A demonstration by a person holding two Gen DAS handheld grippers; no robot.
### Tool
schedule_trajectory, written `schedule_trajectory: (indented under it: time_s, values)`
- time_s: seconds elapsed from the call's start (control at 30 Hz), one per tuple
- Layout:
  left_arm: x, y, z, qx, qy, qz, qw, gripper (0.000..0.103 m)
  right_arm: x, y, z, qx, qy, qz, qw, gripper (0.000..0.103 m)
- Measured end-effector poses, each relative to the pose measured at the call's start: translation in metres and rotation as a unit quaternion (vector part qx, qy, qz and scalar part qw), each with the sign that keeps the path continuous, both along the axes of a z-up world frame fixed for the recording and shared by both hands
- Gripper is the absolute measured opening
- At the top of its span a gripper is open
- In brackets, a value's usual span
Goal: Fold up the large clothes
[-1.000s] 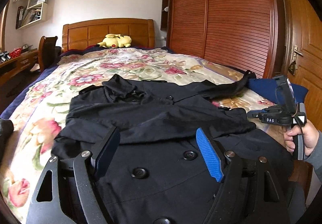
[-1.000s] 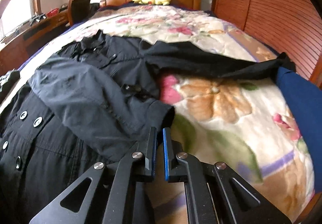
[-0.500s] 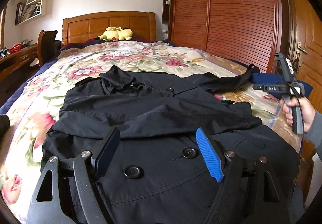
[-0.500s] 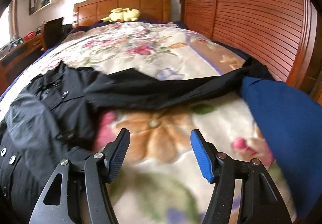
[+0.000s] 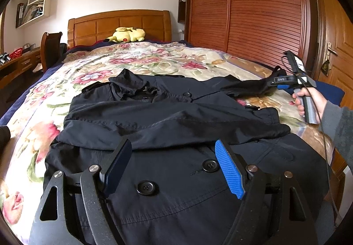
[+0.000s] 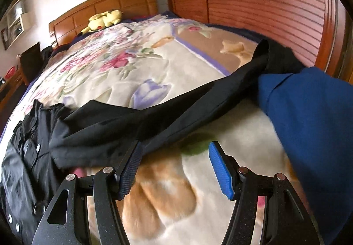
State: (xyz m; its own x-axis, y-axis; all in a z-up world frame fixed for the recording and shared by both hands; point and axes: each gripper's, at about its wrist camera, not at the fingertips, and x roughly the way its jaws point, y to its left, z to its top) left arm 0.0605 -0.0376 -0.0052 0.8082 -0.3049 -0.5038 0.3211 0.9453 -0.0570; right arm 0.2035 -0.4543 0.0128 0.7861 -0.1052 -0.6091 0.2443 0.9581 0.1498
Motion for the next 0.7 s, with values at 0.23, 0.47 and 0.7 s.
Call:
schedule_trajectory:
  time_s: [0.23, 0.47, 0.7]
  values:
    - [0.000, 0.000, -0.002, 0.001, 0.002, -0.003, 1.0000, 0.079, 0.027, -0.008, -0.008, 0.013, 0.005, -0.043, 0.999, 0.064]
    - [0.000, 0.000, -0.001, 0.000, 0.000, -0.002, 1.0000, 0.079, 0.030, 0.007, -0.002, -0.022, 0.003, -0.034, 0.999, 0.005]
    - [-0.005, 0.002, 0.002, 0.006, -0.010, 0.001, 0.9999, 0.079, -0.003, 0.033, 0.031, -0.033, -0.048, 0.005, 0.998, 0.004]
